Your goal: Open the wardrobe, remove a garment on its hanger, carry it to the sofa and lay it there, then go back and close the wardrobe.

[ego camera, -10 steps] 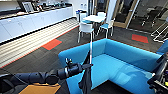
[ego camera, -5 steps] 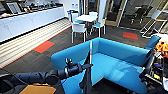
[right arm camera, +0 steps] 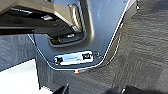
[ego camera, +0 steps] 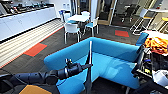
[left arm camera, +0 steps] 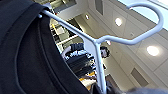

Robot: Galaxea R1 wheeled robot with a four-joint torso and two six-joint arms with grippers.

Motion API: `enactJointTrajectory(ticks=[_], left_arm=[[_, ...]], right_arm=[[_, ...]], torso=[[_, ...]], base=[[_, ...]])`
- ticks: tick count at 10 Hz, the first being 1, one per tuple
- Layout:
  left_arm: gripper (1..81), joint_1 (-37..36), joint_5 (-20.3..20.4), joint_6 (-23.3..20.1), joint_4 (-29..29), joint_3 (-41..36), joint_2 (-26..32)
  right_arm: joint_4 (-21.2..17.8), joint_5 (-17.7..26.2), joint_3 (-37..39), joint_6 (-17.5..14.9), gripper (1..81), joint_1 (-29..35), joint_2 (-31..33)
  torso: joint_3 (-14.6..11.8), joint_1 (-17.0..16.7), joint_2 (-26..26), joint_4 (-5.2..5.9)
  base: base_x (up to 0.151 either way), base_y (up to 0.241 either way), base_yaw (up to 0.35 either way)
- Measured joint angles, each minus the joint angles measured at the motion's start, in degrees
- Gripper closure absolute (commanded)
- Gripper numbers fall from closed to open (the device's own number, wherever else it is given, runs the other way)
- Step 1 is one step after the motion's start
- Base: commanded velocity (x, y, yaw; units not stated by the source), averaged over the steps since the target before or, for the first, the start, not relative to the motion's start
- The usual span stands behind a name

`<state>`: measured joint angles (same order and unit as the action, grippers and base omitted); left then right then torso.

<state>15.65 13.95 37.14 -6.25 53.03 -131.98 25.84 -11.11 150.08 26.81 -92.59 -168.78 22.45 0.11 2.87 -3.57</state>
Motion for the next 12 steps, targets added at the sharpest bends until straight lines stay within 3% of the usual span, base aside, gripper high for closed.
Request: enactJointTrajectory(ticks=[10,12], left_arm=[[81.1,1.6,0.2,0.0,-0.5,-0.1,1.0],[81.1,1.6,0.2,0.0,-0.6,-0.1,1.0]], right_arm=[[0.1,0.0,0.0,0.0,1.0,0.0,-0.2],[0.1,0.1,0.0,0.0,1.0,0.0,-0.2]], torso=[[0.0,0.0,0.0,0.0],[0.0,0.0,0.0,0.0]], base=[[0.0,0.0,0.0],[0.077,0.0,0.0]])
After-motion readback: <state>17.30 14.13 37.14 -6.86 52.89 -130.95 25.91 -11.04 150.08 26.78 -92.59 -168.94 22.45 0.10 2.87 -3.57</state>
